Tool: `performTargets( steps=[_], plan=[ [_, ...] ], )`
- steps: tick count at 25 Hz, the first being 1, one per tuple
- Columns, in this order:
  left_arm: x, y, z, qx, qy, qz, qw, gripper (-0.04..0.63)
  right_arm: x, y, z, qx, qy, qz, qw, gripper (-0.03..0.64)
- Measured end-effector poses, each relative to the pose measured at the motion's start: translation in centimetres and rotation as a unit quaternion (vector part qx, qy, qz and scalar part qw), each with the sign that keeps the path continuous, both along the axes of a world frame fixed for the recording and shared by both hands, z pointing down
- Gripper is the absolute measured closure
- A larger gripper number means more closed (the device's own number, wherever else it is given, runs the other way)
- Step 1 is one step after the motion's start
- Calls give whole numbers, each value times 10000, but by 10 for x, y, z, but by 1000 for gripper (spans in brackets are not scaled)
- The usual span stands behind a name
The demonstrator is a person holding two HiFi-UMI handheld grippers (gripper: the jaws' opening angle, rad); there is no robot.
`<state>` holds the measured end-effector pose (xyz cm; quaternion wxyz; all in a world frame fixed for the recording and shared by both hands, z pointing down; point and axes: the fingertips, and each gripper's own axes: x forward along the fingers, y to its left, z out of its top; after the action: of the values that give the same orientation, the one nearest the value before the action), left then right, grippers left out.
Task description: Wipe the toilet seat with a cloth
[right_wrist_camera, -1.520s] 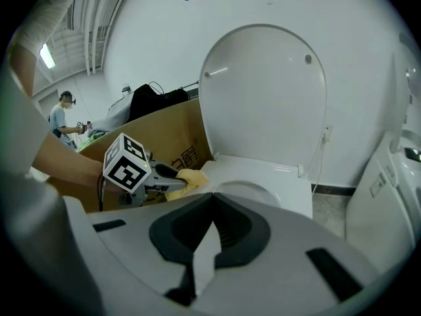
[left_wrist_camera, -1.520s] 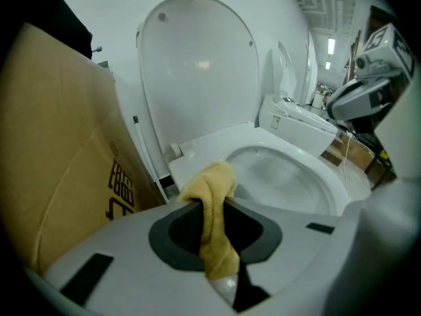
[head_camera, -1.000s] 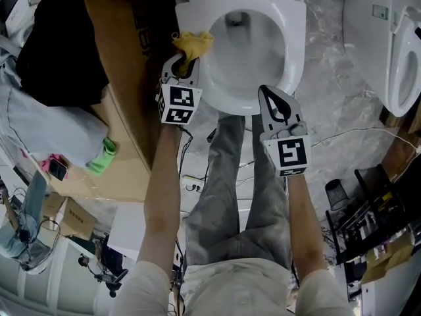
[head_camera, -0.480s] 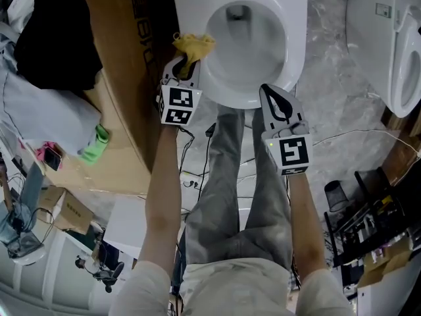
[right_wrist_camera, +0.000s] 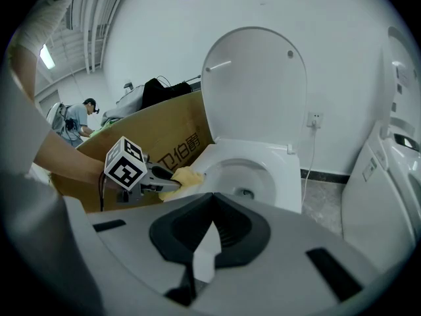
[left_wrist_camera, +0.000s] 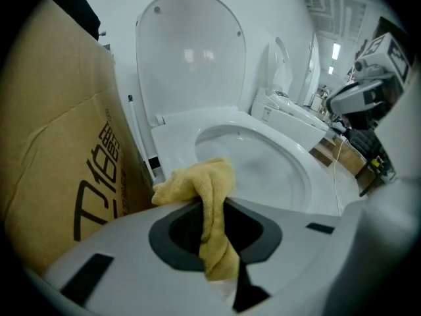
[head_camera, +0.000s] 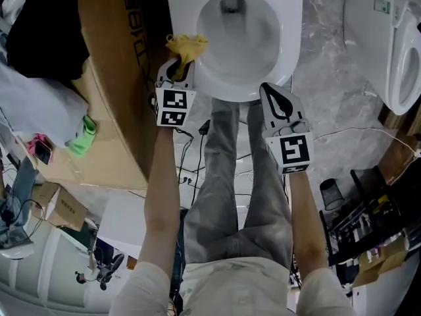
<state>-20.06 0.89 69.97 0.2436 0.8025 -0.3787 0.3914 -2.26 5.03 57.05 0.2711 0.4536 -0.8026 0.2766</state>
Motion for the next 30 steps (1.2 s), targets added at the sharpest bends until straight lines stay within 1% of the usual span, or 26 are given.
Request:
performTargets(
  steps=[10, 15, 24, 30],
  plan=[
    [7, 27, -1, -61, 31, -249, 9997, 514, -11, 20, 11, -224, -102, -350, 9991, 609],
    [13, 45, 1, -119, 65, -407, 9991, 514, -12, 23, 6, -198, -221, -433, 9986, 609],
    [36, 80, 0, -250, 177, -614, 9976, 514, 15, 31, 1, -171, -239, -483, 9984, 609],
    [54, 100, 0, -338, 209, -650, 9971, 514, 29, 49, 8, -303, -254, -533, 9978, 609]
  ],
)
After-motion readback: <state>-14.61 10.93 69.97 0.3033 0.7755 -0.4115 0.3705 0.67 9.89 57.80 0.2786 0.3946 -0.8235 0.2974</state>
